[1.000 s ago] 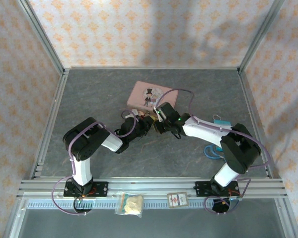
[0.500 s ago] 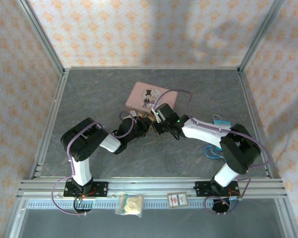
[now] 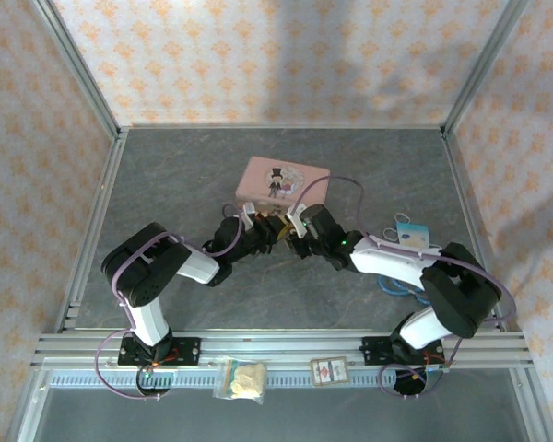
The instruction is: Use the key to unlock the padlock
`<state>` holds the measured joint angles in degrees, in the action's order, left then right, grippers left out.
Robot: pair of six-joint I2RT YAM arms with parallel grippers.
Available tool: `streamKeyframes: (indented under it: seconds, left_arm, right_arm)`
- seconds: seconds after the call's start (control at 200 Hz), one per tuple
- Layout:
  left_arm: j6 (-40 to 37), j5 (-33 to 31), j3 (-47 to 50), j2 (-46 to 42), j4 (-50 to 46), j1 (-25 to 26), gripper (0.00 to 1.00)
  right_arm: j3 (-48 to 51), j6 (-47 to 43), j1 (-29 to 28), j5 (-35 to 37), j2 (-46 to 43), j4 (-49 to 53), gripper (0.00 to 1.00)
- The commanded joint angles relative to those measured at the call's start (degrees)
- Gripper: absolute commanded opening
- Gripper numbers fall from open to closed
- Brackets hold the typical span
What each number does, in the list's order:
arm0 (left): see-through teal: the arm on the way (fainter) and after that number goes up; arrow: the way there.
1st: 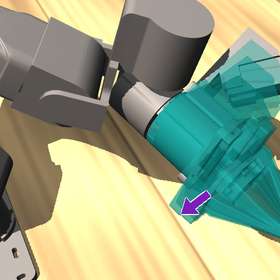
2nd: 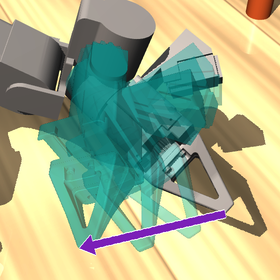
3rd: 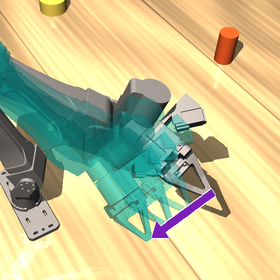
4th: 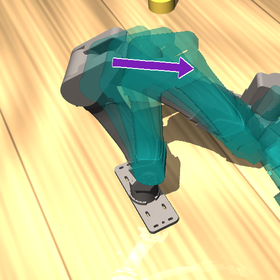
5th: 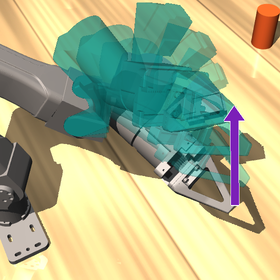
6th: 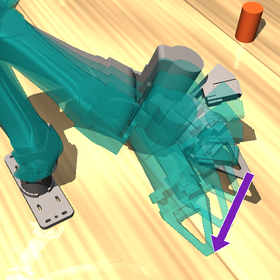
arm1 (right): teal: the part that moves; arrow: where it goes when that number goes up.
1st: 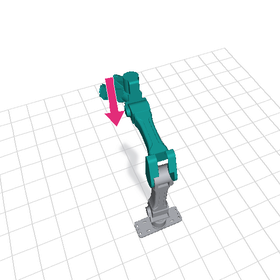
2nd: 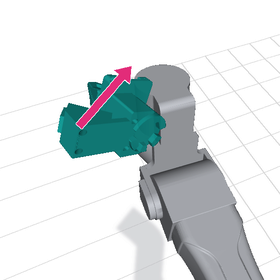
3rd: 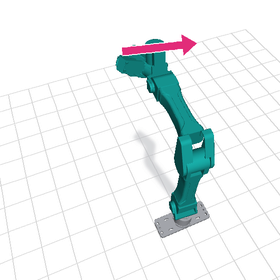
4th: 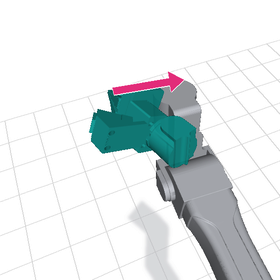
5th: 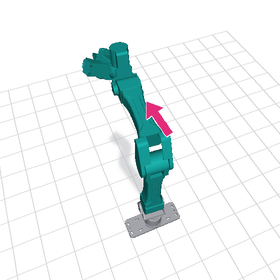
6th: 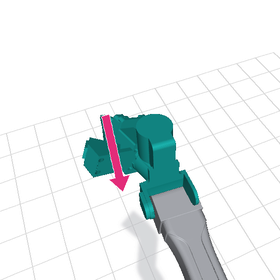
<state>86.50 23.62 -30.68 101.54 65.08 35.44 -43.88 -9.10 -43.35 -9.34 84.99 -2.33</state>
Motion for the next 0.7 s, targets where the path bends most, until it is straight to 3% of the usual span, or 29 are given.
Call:
streamKeyframes:
  seconds: [0.0, 0.365, 0.571, 0.696]
  left_arm:
    - [-1.37, 1.5, 0.27, -2.41, 4.27, -0.72, 0.0]
    - [-3.57, 1.3, 0.49, -3.18, 1.91, -0.64, 0.0]
    - [-4.21, 1.26, 0.7, -2.89, 1.11, -0.39, 0.0]
    - [-4.82, 0.95, 0.63, -2.79, 0.41, 0.01, 0.0]
  right_arm:
    - [-0.37, -2.21, 0.55, 5.26, -1.18, -3.33, 0.27]
    - [-3.14, -2.18, 0.55, 5.75, 0.33, -3.72, 0.19]
    - [-4.87, -0.94, 0.55, 4.62, 0.34, -4.0, 0.28]
    - [-5.56, -0.41, 0.55, 4.5, 0.24, -3.43, 0.29]
